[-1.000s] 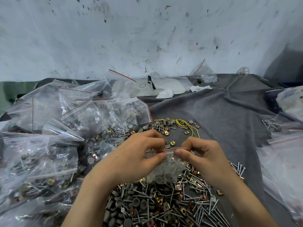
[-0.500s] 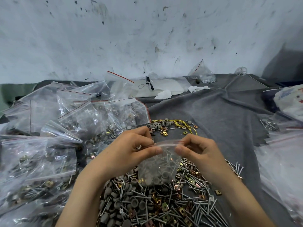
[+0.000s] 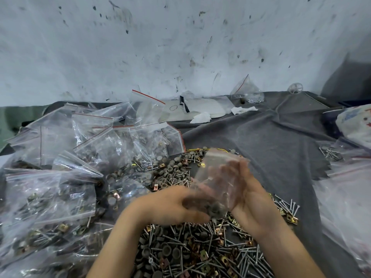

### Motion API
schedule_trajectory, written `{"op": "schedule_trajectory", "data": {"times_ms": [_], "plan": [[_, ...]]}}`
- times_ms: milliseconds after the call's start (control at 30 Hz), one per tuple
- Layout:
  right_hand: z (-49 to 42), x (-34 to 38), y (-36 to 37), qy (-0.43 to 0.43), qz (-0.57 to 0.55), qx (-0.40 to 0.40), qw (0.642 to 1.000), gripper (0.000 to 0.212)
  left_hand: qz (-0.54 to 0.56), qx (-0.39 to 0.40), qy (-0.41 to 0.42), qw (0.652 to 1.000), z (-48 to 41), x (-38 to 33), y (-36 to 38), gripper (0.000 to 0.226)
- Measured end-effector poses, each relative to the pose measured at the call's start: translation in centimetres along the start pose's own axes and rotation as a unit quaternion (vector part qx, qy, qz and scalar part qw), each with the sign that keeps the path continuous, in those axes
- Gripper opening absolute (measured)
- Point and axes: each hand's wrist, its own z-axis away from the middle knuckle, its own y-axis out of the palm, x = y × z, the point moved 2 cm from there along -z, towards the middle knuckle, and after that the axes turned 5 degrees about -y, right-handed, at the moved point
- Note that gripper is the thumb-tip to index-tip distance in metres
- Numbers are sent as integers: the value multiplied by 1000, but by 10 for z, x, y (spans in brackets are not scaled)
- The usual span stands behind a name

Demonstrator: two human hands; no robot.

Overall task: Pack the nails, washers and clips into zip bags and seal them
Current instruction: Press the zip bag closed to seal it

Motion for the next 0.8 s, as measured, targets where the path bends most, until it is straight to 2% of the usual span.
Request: {"op": "schedule_trajectory", "data": {"times_ms": [67, 100, 167, 233, 333, 433, 500, 667, 800], "plan": [[-4, 5, 2, 1, -112, -26, 993, 32, 43, -28, 28, 998, -1, -5, 0, 26], [-6, 8, 2, -5, -134, -37, 990, 32, 94, -33, 35, 994, -1, -6, 0, 21], [-8, 11, 1, -8, -110, -53, 993, 32, 194, -38, 35, 980, 2, -7, -1, 23], [-7, 12, -4, 2, -69, -75, 995, 39, 263, -59, 32, 963, 6, -6, -5, 38], [1, 8, -11, 31, -48, -95, 994, 46, 307, -63, 36, 949, 11, -5, -11, 52], [11, 0, -7, 73, -7, -74, 995, 49, 305, -67, 62, 948, 15, -7, -14, 44], [17, -6, -2, 91, 9, -51, 994, 46, 340, -71, 70, 935, 13, -5, -12, 43], [21, -10, 10, 73, 63, -53, 994, 47, 479, -51, 68, 874, 10, -4, -11, 47], [24, -4, 14, 58, 90, -49, 993, 50, 486, -62, 57, 870, 8, -5, -12, 45]]}}
